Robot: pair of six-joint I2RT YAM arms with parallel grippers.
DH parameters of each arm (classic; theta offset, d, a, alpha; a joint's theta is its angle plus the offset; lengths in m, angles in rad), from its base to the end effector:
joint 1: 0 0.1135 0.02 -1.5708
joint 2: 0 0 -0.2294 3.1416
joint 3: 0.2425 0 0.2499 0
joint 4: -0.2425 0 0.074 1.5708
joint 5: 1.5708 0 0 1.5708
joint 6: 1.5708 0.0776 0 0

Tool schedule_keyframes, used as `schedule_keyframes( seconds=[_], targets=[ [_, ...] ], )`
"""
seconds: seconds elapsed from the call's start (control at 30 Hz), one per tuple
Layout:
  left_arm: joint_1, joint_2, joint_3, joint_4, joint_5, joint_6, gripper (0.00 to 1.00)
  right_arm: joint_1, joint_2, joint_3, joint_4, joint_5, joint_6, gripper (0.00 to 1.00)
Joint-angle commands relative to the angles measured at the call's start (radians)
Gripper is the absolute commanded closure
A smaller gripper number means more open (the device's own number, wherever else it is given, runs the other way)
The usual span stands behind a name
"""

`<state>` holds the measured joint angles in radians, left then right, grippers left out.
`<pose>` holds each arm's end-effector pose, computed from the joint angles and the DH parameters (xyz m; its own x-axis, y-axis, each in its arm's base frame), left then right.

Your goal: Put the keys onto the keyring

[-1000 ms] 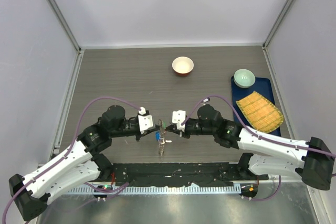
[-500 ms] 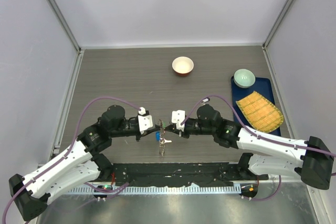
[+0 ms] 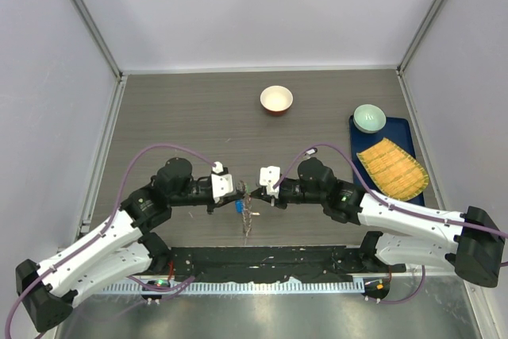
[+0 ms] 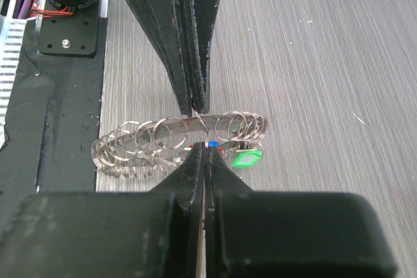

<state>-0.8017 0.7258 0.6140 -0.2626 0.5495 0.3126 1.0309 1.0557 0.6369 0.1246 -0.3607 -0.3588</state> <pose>0.1285 -0.1910 0.2471 0.0504 0.3250 -0.9444 0.9830 0.1512 0.1045 0.1273 0.2657 0.2268 0.2032 -0.3000 -0.9320 -0.9664 0.0917 -0.2402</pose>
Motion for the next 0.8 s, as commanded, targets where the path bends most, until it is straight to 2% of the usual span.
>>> schedule_keyframes(
  seconds=[0.0, 0.77],
  targets=[
    [0.002, 0.023, 0.026, 0.091, 0.067, -0.017, 1.0, 0.004, -0.006, 0.018, 0.09, -0.044, 0.017, 0.99],
    [0.002, 0.069, 0.039, 0.095, 0.092, -0.041, 1.0, 0.006, -0.036, 0.017, 0.116, -0.103, -0.02, 0.99]
  ],
)
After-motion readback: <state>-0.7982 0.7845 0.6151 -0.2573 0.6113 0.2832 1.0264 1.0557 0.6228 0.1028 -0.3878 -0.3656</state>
